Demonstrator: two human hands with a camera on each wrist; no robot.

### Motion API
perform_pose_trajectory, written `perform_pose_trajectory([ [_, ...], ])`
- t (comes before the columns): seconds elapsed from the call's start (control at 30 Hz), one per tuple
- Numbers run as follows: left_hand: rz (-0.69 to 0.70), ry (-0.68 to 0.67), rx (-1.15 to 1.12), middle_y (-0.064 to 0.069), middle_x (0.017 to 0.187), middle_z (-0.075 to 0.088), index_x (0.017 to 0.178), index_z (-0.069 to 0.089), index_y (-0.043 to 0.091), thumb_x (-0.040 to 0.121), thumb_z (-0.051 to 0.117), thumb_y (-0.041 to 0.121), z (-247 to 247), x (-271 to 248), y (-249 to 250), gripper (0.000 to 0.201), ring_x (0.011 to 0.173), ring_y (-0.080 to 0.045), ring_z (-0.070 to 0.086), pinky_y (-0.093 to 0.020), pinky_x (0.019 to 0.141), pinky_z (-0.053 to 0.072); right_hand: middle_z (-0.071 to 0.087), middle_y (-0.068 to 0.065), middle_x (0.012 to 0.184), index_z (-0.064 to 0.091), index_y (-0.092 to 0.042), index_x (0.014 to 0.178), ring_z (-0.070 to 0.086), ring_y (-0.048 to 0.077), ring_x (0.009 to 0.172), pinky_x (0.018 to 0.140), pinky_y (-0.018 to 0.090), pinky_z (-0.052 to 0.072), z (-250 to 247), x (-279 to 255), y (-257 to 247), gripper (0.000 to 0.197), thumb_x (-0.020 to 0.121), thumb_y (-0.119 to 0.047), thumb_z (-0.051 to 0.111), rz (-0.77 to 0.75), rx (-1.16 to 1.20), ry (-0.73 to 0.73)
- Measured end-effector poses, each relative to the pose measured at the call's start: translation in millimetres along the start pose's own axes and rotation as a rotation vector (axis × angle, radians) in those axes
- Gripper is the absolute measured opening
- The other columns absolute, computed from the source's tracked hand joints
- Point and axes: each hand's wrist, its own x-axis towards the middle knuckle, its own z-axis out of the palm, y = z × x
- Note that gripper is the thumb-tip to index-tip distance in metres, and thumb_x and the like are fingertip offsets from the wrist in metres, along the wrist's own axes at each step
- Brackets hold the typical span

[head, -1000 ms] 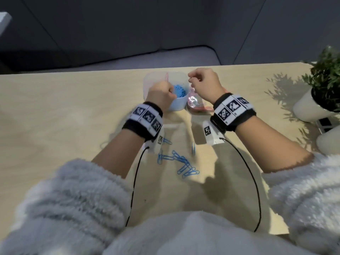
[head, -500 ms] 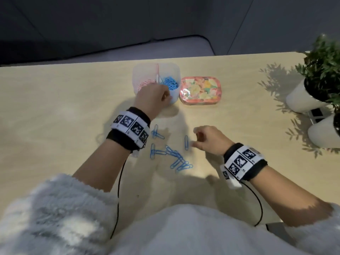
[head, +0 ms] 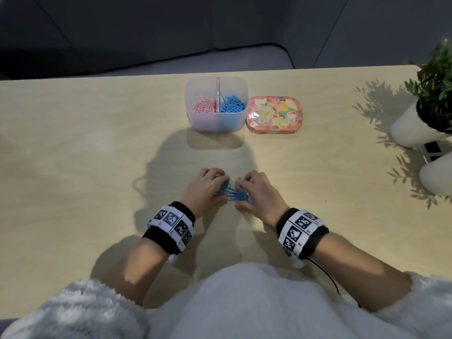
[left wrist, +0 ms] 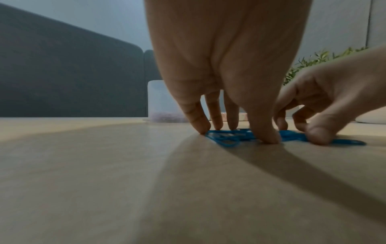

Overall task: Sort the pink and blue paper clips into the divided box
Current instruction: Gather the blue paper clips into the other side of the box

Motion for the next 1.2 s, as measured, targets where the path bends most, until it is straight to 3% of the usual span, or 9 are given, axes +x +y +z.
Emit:
perform_pose_trajectory([
  [0.1,0.022,0.059,-0.007,-0.016,0.112,0.061,0.115,0.061,0.005,0.077,0.067,0.014,3.8,-1.0,3.3,0.039,0.095,-0.036,0.057,-0.043,0.084,0.05,0.051,0.008,0.118,0.057,-0.014,0.122,0.043,0.025,0.112,0.09,0.036,0.045,6.1,3.9,-4.3,0.036,0.086,-0.015,0.059,-0.003,0.01,0.022],
  [0.27,0.071,0.124,0.046,-0.015,0.086,0.064,0.094,0.068,0.004,0.076,0.058,0.01,6.6,1.7,2.5,0.021,0.074,-0.033,0.062,-0.039,0.058,0.056,0.056,0.012,0.109,0.054,-0.008,0.11,0.048,0.028,0.104,0.085,0.037,0.043,7.3,9.1,-9.0,0.023,0.087,-0.006,0.052,0.065,0.028,0.055],
  [0.4,-0.017,0.055,0.087,-0.016,0.103,0.061,0.108,0.062,0.004,0.088,0.053,0.008,2.4,6.0,9.7,0.022,0.092,-0.033,0.058,-0.042,0.07,0.05,0.058,0.012,0.104,0.056,-0.007,0.099,0.05,0.03,0.1,0.082,0.038,0.044,9.1,12.8,-14.1,0.016,0.085,-0.001,0.05,0.149,0.041,0.059],
  [0.57,-0.098,0.081,0.138,-0.02,0.092,0.063,0.102,0.059,-0.002,0.082,0.054,-0.002,3.0,6.9,24.7,0.02,0.084,-0.037,0.062,-0.04,0.059,0.049,0.051,0.013,0.109,0.055,-0.005,0.101,0.044,0.029,0.104,0.085,0.037,0.043,10.0,13.5,-18.6,0.016,0.088,-0.002,0.047,0.198,-0.005,0.047],
  [0.73,-0.122,-0.001,0.136,-0.015,0.102,0.056,0.104,0.057,0.004,0.089,0.048,0.005,-0.3,14.5,16.0,0.017,0.094,-0.034,0.056,-0.04,0.072,0.044,0.058,0.016,0.098,0.052,-0.005,0.091,0.052,0.032,0.09,0.074,0.039,0.043,6.9,13.8,-10.3,0.007,0.087,-0.002,0.047,0.144,0.038,0.031],
  [0.83,-0.142,0.043,-0.028,-0.016,0.1,0.059,0.103,0.062,0.005,0.089,0.051,0.012,-5.9,14.2,14.5,0.02,0.091,-0.035,0.057,-0.043,0.076,0.043,0.055,0.008,0.085,0.047,-0.011,0.081,0.049,0.024,0.078,0.067,0.03,0.035,-2.0,22.1,4.7,0.009,0.084,-0.004,0.052,0.238,0.279,0.032],
  [0.93,-0.248,0.101,-0.275,-0.012,0.095,0.064,0.1,0.066,0.006,0.084,0.059,0.012,-16.0,11.1,6.5,0.018,0.086,-0.026,0.058,-0.033,0.077,0.043,0.048,0.003,0.067,0.049,-0.012,0.076,0.045,0.02,0.063,0.06,0.028,0.034,-11.6,27.2,18.7,0.014,0.084,-0.003,0.056,0.299,0.508,0.037],
  [1.1,-0.432,0.122,-0.772,-0.007,0.074,0.06,0.095,0.066,0.003,0.083,0.055,-0.004,-24.2,5.7,-16.1,0.018,0.051,0.0,0.056,-0.013,0.054,0.045,0.047,0.011,0.063,0.049,-0.009,0.069,0.046,0.009,0.037,0.039,0.018,0.037,-23.8,21.8,34.6,0.028,0.091,0.006,0.043,0.447,1.079,0.092],
  [1.2,-0.64,0.114,-1.13,-0.005,0.065,0.05,0.074,0.057,0.008,0.089,0.04,-0.004,-23.6,5.5,-20.8,0.026,0.044,-0.006,0.048,-0.011,0.041,0.042,0.052,0.012,0.07,0.051,-0.005,0.087,0.054,0.009,0.039,0.037,0.016,0.04,-25.9,18.8,36.3,0.019,0.094,0.006,0.037,0.486,1.254,0.051],
])
